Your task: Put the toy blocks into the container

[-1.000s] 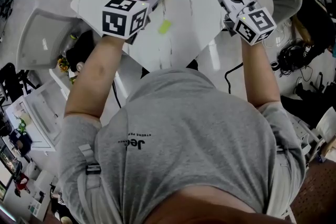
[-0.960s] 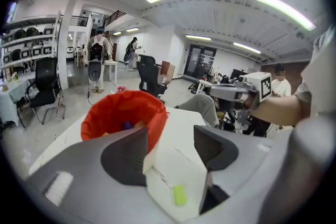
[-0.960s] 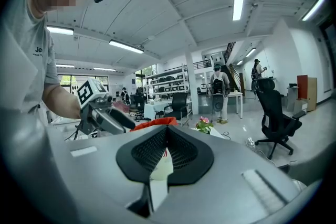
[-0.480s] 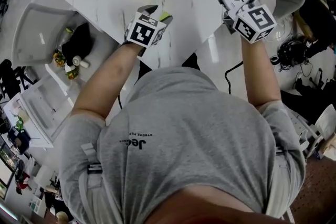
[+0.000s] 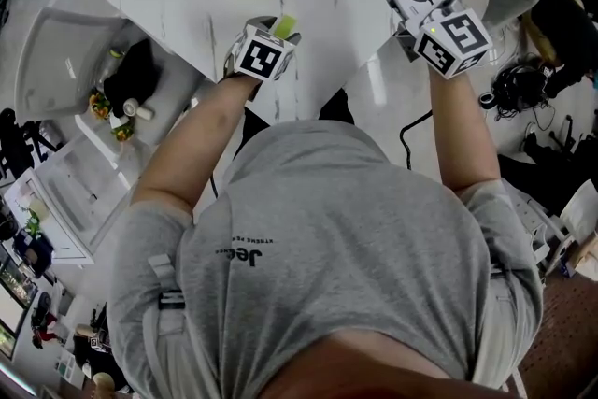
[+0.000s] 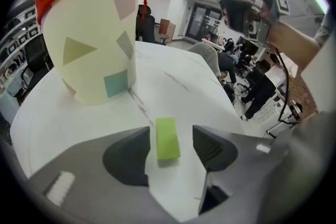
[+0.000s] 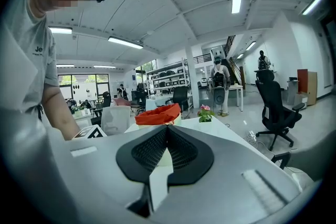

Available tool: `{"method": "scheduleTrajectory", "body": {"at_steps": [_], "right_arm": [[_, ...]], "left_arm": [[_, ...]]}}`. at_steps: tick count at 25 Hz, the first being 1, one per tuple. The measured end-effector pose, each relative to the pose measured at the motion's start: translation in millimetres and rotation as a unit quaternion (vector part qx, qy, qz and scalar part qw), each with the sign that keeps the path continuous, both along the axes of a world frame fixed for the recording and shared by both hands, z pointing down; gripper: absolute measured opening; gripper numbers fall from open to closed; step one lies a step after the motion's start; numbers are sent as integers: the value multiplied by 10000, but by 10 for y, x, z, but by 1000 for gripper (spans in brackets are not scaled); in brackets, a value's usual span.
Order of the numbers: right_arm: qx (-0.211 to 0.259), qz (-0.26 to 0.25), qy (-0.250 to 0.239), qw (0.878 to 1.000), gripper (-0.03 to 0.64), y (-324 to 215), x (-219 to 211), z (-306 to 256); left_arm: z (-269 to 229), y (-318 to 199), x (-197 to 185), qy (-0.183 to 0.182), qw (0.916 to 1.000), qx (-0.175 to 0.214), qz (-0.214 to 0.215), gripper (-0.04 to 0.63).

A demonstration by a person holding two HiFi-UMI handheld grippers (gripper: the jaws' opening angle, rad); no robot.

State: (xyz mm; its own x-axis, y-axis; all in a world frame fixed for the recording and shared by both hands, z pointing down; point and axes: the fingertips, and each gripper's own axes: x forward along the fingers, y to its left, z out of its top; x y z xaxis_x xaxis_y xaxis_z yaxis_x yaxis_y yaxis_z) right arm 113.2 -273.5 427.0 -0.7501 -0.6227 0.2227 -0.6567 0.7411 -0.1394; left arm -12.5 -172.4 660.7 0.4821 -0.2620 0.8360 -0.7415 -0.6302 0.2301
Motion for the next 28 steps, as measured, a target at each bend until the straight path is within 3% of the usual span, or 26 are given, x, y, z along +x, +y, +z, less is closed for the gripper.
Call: {"method": "scheduleTrajectory", "body": {"at_steps": [5, 7, 10, 14, 28], "right_arm": [[-6, 15, 33, 10000, 3, 78, 51, 3], [-3, 50, 41, 10000, 3, 100, 84, 6], [6, 96, 43, 9999, 3, 135, 130, -2], [26, 163, 27, 9999, 3, 132, 185, -41], [265, 92, -52, 9996, 3, -27, 5, -310]], "left_arm": [[104, -47, -60, -255, 9996, 58, -49, 288], [124, -80, -105, -346, 9993, 104, -32, 190], [69, -137, -186, -424, 9989, 160, -84, 188], [-72, -158, -124, -164, 9997, 189, -28, 187], [-1302, -599, -145, 485, 9927, 1105, -34, 186]]}}
